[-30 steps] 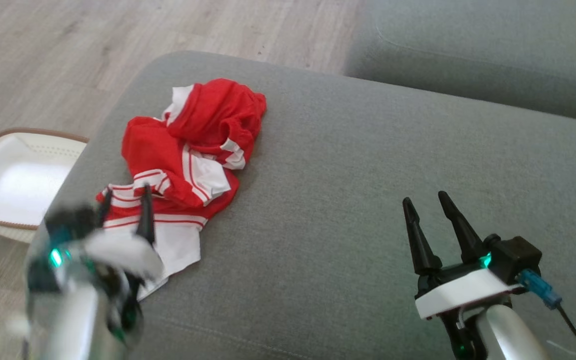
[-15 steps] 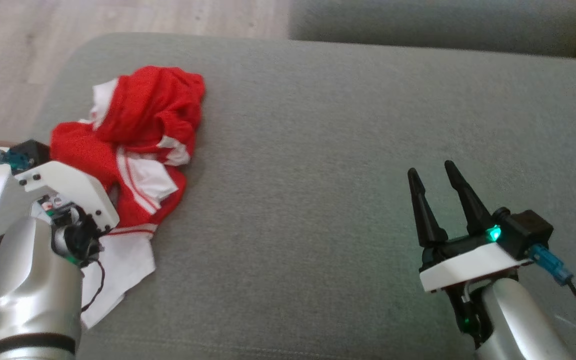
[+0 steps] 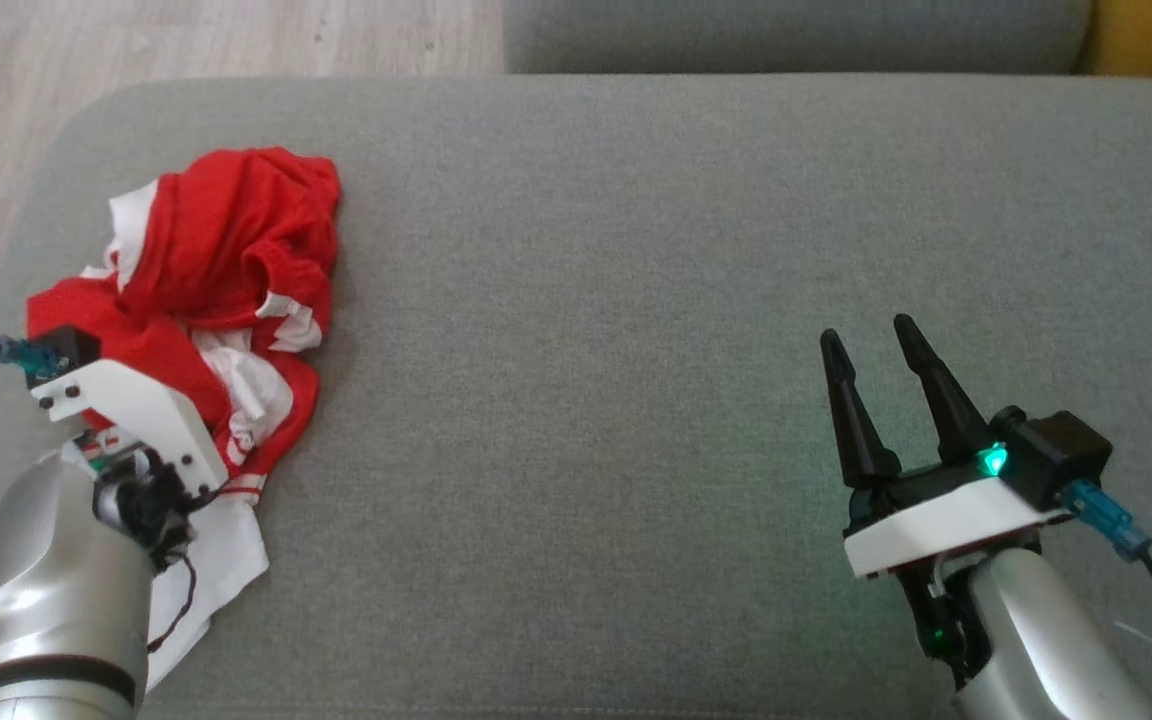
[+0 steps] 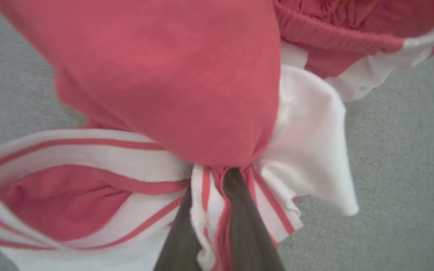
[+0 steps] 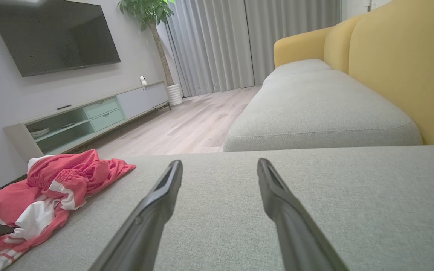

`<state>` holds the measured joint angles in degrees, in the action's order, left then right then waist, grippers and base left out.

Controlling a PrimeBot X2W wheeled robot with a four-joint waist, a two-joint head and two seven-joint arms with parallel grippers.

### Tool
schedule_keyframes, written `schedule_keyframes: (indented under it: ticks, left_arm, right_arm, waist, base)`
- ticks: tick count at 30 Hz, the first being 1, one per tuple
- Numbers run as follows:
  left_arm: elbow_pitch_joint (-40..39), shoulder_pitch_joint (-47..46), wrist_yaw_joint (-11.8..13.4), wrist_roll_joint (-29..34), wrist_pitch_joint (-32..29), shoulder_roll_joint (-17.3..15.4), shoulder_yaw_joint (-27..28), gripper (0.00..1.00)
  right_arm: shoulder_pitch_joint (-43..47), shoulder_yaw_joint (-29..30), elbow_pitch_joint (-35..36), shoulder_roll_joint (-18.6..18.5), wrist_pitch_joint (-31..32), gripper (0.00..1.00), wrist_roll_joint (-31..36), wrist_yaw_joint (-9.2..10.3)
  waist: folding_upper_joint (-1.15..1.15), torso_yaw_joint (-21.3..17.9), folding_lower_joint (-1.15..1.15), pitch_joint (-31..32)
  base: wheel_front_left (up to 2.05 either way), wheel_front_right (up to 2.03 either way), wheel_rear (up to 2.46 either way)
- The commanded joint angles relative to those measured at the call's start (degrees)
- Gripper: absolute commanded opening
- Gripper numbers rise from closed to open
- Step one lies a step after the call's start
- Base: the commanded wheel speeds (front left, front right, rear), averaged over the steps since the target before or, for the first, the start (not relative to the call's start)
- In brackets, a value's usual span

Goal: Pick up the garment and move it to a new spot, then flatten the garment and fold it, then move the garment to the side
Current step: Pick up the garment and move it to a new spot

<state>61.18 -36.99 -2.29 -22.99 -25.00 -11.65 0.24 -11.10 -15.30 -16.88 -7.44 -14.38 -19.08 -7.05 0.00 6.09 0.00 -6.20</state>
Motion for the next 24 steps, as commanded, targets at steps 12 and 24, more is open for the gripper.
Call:
schedule_keyframes:
  ticks: [12, 24]
  left_arm:
    - [-12.23, -9.06, -2.94, 3.96, 6.48, -5.54, -3.93, 0.0]
    - [-45.35, -7.42, -3.69, 2.25, -1.01, 0.22, -9.86, 0.0]
  right_arm:
    - [1.85, -0.84, 0.85, 1.85, -0.62, 1.0, 0.59, -0.44]
    - [1.8, -0.95, 1.23, 2.81, -0.62, 1.0, 1.06, -0.44]
  waist:
    - [0.0, 4.09, 0.0, 7.4]
    - [0.0, -1.18, 0.0, 9.41]
  base:
    - [0.0, 0.0, 0.0]
    - [0.0, 0.0, 0.0]
